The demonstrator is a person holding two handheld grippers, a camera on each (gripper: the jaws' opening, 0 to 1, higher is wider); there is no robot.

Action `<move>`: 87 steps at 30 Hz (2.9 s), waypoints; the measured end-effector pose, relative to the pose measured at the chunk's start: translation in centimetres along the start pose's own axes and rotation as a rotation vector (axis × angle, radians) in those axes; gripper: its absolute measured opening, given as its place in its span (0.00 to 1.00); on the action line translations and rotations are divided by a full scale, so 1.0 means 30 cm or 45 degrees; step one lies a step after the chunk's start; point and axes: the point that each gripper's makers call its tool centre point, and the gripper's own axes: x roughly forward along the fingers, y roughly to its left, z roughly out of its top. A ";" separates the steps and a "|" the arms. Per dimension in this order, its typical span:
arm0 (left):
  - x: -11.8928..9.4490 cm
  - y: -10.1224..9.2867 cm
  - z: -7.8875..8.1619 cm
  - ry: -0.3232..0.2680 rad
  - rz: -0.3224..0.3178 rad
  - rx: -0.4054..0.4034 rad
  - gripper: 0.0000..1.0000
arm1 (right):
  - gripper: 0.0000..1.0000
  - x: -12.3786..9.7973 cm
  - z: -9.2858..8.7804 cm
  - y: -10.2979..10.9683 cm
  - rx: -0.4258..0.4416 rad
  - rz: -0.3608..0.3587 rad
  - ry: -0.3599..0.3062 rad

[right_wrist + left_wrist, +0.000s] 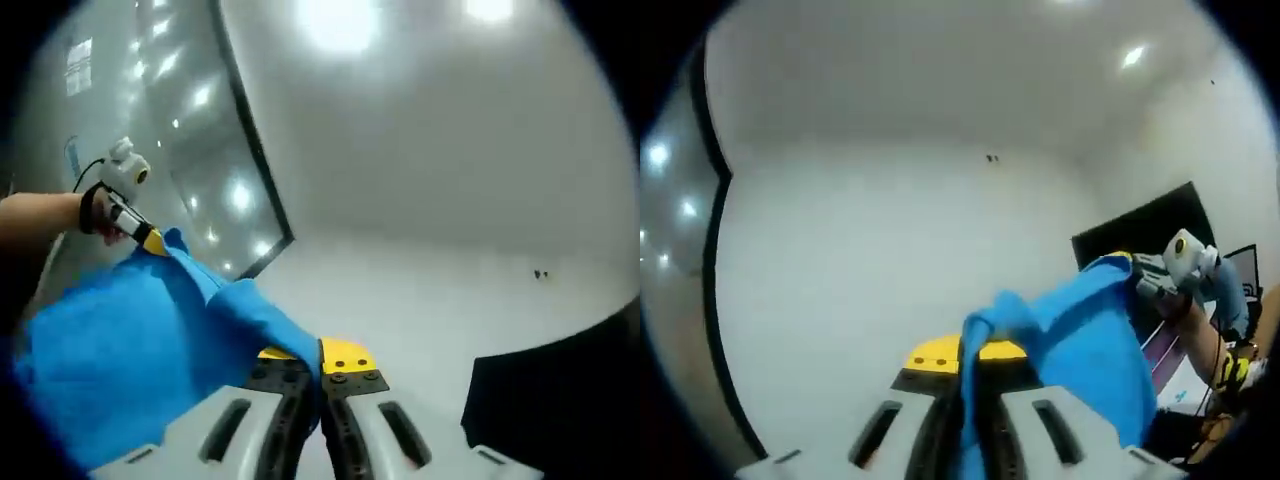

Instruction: Spread out the cloth and fold it

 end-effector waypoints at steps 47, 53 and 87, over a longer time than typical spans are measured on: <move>-0.692 -0.687 -2.005 0.702 -0.591 0.108 0.06 | 0.00 -1.417 -1.258 1.211 0.416 0.700 0.932; -0.747 -0.720 -1.879 0.590 -0.777 -0.256 0.15 | 0.13 -1.397 -1.094 1.180 0.579 0.690 0.806; -0.489 -0.022 -2.225 0.645 0.412 -0.626 0.05 | 0.00 -1.478 -1.669 0.756 0.392 -0.115 1.681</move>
